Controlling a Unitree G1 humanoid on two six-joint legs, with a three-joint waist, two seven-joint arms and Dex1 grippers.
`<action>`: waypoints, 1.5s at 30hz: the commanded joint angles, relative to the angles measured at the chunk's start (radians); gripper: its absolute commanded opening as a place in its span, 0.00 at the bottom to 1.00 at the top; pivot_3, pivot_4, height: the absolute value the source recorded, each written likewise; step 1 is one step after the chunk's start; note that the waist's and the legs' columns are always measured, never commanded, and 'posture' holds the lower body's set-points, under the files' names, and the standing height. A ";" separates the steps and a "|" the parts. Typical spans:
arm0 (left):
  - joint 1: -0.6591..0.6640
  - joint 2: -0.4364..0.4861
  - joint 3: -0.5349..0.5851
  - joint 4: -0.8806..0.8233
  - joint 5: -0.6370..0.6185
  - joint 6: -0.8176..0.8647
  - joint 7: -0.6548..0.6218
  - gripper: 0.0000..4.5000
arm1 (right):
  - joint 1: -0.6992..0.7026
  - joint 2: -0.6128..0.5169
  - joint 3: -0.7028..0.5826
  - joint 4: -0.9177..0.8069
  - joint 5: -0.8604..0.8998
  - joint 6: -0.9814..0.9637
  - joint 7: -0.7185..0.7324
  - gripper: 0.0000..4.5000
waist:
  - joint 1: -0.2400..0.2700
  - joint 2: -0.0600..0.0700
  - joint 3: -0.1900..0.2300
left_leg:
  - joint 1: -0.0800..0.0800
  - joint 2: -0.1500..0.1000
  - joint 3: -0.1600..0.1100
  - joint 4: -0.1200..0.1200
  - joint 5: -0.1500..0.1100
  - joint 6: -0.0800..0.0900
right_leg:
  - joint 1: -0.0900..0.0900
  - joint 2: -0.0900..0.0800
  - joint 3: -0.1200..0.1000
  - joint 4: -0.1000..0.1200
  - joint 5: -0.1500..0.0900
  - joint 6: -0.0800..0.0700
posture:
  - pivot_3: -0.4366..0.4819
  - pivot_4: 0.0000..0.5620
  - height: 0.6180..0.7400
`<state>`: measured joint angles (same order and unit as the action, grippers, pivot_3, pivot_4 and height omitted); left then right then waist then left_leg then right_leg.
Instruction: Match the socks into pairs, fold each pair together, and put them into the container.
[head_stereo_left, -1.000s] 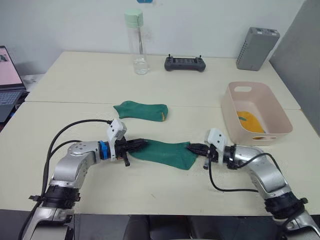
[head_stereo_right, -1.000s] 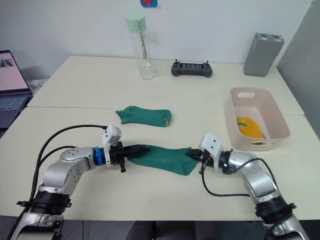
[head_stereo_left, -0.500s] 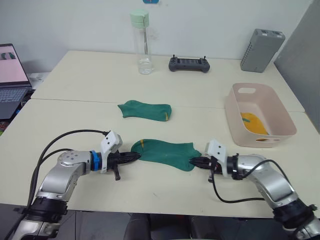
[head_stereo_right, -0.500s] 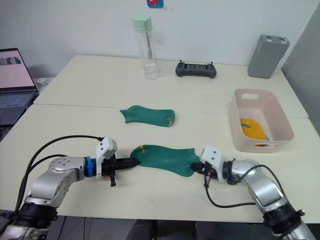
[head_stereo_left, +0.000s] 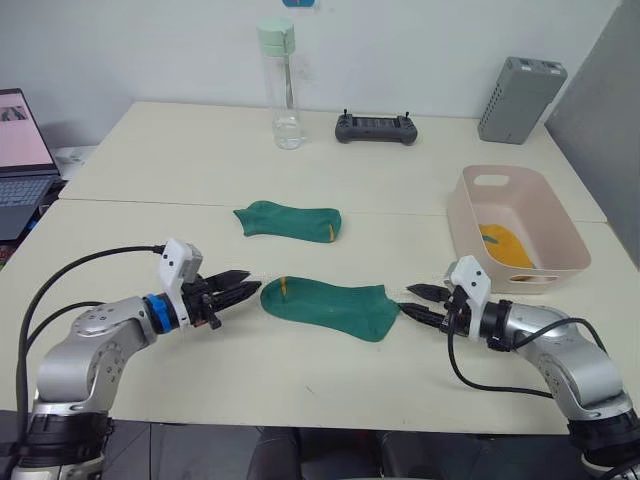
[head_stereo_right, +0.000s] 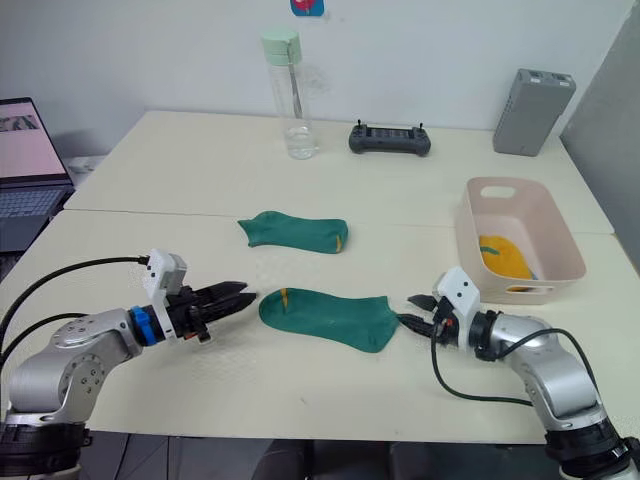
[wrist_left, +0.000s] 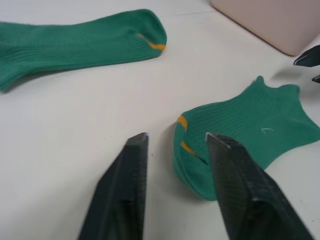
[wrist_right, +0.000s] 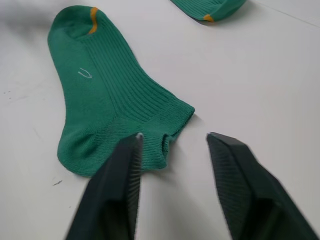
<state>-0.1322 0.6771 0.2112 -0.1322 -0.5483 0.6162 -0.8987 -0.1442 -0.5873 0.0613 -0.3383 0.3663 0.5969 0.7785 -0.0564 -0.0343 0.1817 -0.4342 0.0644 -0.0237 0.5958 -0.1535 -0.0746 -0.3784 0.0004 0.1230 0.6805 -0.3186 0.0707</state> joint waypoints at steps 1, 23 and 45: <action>-0.003 -0.012 -0.028 -0.002 0.008 -0.009 0.008 0.70 | -0.008 0.002 0.001 -0.009 0.012 0.017 -0.005 0.78 | 0.000 0.000 0.000 | 0.000 0.000 0.000 0.000 0.000 0.000 | 0.000 0.000 0.000 0.000 0.000 0.000 | 0.48 0.27 1.00; 0.123 -0.051 0.033 -0.167 -0.120 0.147 0.106 0.00 | -0.051 0.030 0.020 -0.003 0.109 0.132 0.032 0.00 | -0.001 0.000 0.000 | 0.000 0.000 0.000 0.000 0.000 0.000 | 0.000 0.000 0.000 0.000 0.000 -0.001 | 0.48 0.27 1.00; 0.225 -0.072 0.084 -0.230 -0.237 0.203 0.206 0.14 | -0.101 0.052 0.061 0.058 0.091 0.152 -0.005 0.15 | -0.001 0.000 0.000 | 0.000 0.000 0.000 0.001 0.000 0.000 | -0.001 0.000 0.001 0.000 -0.002 -0.005 | 0.48 0.27 1.00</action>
<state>0.1020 0.6034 0.2812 -0.3529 -0.7825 0.8426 -0.6750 -0.2315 -0.5340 0.1317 -0.2659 0.4723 0.7921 0.7737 -0.0572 -0.0345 0.1816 -0.4341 0.0646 -0.0234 0.5964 -0.1536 -0.0747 -0.3794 0.0005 0.1237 0.6807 -0.3211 0.0660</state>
